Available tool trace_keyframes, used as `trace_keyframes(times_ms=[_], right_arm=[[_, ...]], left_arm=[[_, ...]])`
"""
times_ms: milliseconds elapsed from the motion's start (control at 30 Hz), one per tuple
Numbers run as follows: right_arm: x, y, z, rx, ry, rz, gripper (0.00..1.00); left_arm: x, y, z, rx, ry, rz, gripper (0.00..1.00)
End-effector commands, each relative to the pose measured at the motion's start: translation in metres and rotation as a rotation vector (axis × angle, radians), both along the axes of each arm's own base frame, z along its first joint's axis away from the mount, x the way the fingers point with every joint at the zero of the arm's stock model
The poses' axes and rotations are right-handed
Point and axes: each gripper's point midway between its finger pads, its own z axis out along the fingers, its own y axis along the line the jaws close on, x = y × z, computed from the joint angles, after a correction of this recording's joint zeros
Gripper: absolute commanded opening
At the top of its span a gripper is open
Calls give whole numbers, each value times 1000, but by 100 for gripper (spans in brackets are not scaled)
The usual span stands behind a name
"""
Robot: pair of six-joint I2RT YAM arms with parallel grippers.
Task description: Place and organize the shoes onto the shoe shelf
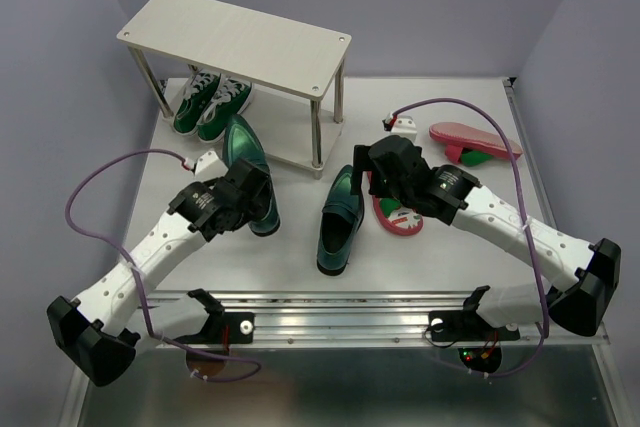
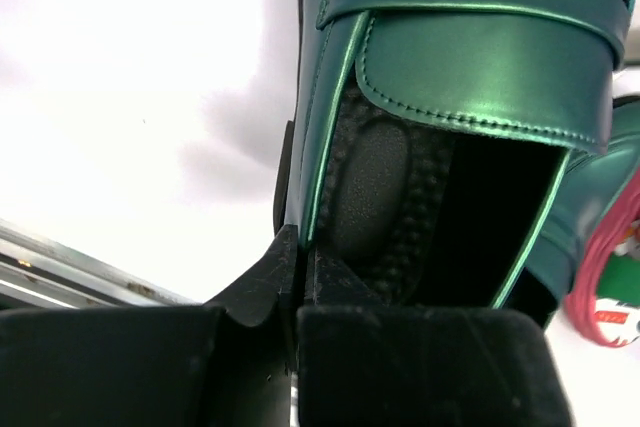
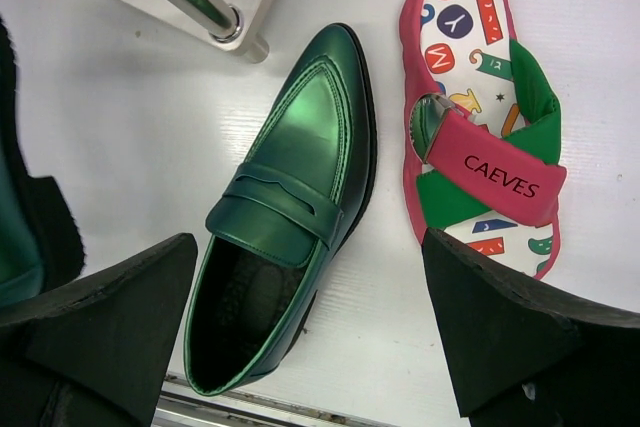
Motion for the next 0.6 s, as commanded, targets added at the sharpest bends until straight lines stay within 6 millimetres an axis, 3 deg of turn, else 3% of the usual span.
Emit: trace_keyframes(times_ms=[0, 200, 300, 567], right_arm=[[2, -8, 13, 18, -42, -30, 100], [1, -10, 15, 22, -51, -33, 100], [0, -11, 16, 25, -51, -34, 100], [-2, -20, 19, 28, -55, -53, 100]], left_arm=[[18, 30, 58, 133, -155, 46, 0], [43, 22, 95, 241, -228, -133, 0], [59, 5, 100, 237, -254, -240, 0], [95, 2, 99, 336, -254, -390, 0]])
